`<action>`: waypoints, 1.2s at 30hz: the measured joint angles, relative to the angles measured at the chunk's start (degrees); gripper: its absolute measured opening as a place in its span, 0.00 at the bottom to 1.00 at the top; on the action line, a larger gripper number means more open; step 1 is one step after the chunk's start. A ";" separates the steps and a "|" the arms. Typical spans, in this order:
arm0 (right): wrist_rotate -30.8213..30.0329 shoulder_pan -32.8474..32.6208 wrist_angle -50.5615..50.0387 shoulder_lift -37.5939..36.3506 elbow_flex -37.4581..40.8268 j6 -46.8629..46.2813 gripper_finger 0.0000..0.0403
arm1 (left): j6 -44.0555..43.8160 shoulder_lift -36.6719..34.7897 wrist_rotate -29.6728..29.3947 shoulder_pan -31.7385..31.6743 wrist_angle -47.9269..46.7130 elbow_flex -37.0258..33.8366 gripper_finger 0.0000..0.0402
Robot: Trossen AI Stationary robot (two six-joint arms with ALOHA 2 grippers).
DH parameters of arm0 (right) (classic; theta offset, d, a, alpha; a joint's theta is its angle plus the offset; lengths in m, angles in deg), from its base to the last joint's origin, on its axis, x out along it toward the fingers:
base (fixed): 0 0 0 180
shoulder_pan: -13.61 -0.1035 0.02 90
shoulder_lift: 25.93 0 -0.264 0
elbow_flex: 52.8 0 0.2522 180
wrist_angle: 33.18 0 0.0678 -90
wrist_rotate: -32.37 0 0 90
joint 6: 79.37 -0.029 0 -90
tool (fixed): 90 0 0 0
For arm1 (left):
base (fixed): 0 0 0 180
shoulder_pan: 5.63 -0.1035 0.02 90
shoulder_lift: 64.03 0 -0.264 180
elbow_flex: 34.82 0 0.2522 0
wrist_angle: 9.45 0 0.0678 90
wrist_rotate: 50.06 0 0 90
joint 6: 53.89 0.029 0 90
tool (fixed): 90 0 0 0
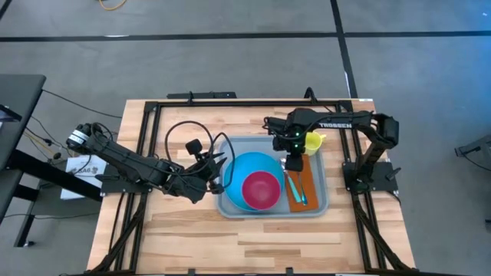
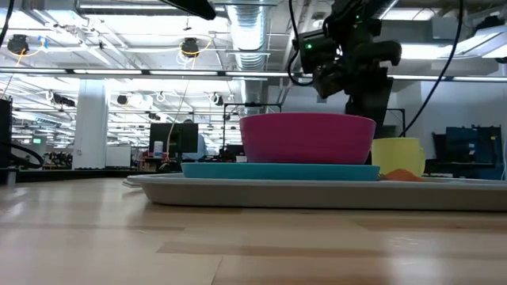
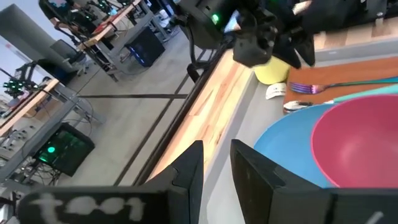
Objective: Set up tray
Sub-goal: Adjust the red bowl on the blue plate
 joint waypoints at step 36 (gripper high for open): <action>-3.11 -14.32 -18.88 -1.22 -27.72 -4.59 0.00 | 10.71 31.10 37.52 -2.76 36.31 5.47 0.00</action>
